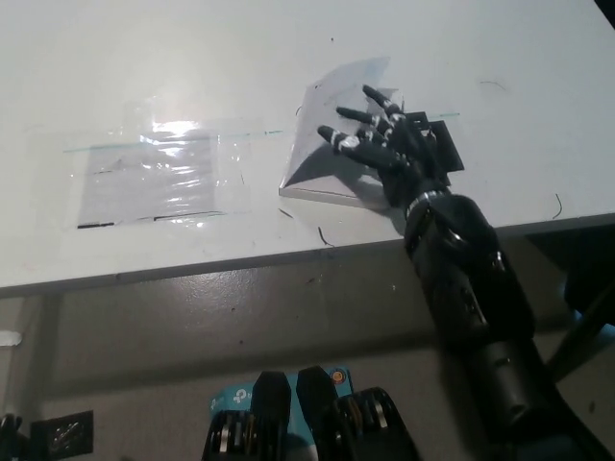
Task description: The robot uses its right hand to slide under the cover of the book kept in the middle of the desk and open it
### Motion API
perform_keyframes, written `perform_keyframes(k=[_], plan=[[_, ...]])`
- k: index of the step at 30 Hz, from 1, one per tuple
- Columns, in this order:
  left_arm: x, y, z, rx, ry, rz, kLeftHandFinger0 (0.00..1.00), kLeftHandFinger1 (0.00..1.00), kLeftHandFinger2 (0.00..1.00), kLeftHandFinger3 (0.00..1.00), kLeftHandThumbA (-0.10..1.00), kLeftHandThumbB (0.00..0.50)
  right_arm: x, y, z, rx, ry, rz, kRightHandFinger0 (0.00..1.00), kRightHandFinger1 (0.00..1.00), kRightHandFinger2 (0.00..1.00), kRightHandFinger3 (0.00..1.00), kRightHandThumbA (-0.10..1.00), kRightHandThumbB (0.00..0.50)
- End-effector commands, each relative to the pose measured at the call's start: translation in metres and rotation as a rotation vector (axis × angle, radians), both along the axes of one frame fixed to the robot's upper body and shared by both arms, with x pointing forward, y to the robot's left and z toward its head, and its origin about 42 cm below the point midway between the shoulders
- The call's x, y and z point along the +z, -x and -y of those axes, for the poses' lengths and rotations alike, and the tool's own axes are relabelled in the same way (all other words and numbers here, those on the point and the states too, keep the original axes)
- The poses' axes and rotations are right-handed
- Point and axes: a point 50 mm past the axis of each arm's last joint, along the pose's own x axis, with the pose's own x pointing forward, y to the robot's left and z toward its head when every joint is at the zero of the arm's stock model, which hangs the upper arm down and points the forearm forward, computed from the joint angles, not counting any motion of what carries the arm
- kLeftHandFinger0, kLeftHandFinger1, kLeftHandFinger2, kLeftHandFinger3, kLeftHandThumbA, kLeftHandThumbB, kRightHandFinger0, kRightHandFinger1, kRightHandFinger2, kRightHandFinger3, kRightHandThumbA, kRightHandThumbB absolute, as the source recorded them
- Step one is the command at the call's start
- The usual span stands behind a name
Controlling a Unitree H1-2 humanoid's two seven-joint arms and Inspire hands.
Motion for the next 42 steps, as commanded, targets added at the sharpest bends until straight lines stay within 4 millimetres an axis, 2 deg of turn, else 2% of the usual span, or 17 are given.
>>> perform_keyframes(k=[1,4,8,10,15,17,19,21,23,24,27,29,32,33,35,36,42], plan=[[0.009,-0.001,-0.011,-0.009,-0.037,0.032,1.00,1.00,1.00,1.00,1.00,0.000,0.064,-0.012,-0.021,0.074,0.073,0.177,0.46,0.56,0.65,0.93,0.92,0.187],[0.011,-0.001,-0.011,-0.003,-0.037,0.029,1.00,1.00,1.00,1.00,1.00,0.000,0.072,-0.013,-0.033,0.108,0.166,0.204,0.41,0.55,0.63,0.94,0.96,0.191],[0.011,-0.003,-0.012,0.019,-0.038,-0.001,1.00,1.00,1.00,1.00,1.00,0.000,0.069,-0.012,-0.043,0.146,0.257,0.231,0.46,0.58,0.65,0.95,0.95,0.171],[0.011,-0.004,-0.012,0.010,-0.040,0.000,1.00,1.00,1.00,1.00,1.00,0.000,0.068,-0.013,-0.049,0.167,0.303,0.258,0.47,0.58,0.65,0.94,0.93,0.204],[0.017,-0.007,-0.011,-0.020,-0.057,0.015,1.00,1.00,1.00,1.00,1.00,0.000,0.064,-0.012,-0.074,0.245,0.455,0.330,0.34,0.49,0.58,0.86,0.87,0.170],[0.017,-0.008,-0.012,-0.023,-0.063,0.017,1.00,1.00,1.00,1.00,1.00,0.000,0.062,-0.013,-0.076,0.254,0.487,0.337,0.34,0.49,0.58,0.87,0.88,0.170],[0.019,-0.010,-0.013,-0.021,-0.066,0.017,1.00,1.00,1.00,1.00,1.00,0.000,0.054,-0.013,-0.083,0.275,0.514,0.331,0.40,0.51,0.59,0.88,0.87,0.173],[0.020,-0.012,-0.014,-0.025,-0.060,0.031,1.00,1.00,1.00,1.00,1.00,0.000,0.047,-0.012,-0.085,0.281,0.517,0.330,0.37,0.48,0.58,0.87,0.85,0.152],[0.022,-0.013,-0.015,-0.025,-0.067,0.025,1.00,1.00,1.00,1.00,1.00,0.000,0.038,-0.011,-0.087,0.284,0.523,0.325,0.38,0.48,0.58,0.88,0.85,0.155],[0.023,-0.014,-0.015,-0.016,-0.074,0.008,1.00,1.00,1.00,1.00,1.00,0.000,0.025,-0.009,-0.090,0.286,0.547,0.306,0.40,0.49,0.58,0.89,0.86,0.161],[0.023,-0.016,-0.017,-0.016,-0.070,0.014,1.00,1.00,1.00,1.00,1.00,0.000,0.013,-0.007,-0.091,0.287,0.543,0.284,0.39,0.48,0.56,0.87,0.84,0.170],[0.024,-0.018,-0.018,-0.005,-0.059,0.008,1.00,1.00,1.00,1.00,1.00,0.000,0.004,-0.007,-0.094,0.300,0.584,0.287,0.36,0.46,0.54,0.86,0.81,0.146],[0.026,-0.019,-0.017,-0.002,-0.063,0.010,1.00,1.00,1.00,1.00,1.00,0.000,0.004,-0.009,-0.095,0.300,0.599,0.301,0.33,0.44,0.52,0.84,0.79,0.136],[0.026,-0.019,-0.016,-0.006,-0.071,0.003,1.00,1.00,1.00,1.00,1.00,0.000,0.009,-0.010,-0.098,0.299,0.603,0.302,0.37,0.46,0.53,0.87,0.78,0.131],[0.026,-0.017,-0.017,-0.008,-0.071,0.005,1.00,1.00,1.00,1.00,1.00,0.000,0.010,-0.010,-0.099,0.300,0.600,0.309,0.38,0.47,0.55,0.87,0.79,0.130],[0.026,-0.015,-0.018,-0.012,-0.079,-0.006,1.00,1.00,1.00,1.00,1.00,0.000,0.011,-0.011,-0.100,0.304,0.605,0.325,0.33,0.43,0.54,0.85,0.78,0.127],[0.025,-0.012,-0.018,-0.012,-0.083,-0.018,1.00,1.00,1.00,1.00,1.00,0.000,0.011,-0.015,-0.099,0.301,0.630,0.294,0.29,0.42,0.55,0.84,0.80,0.161]])
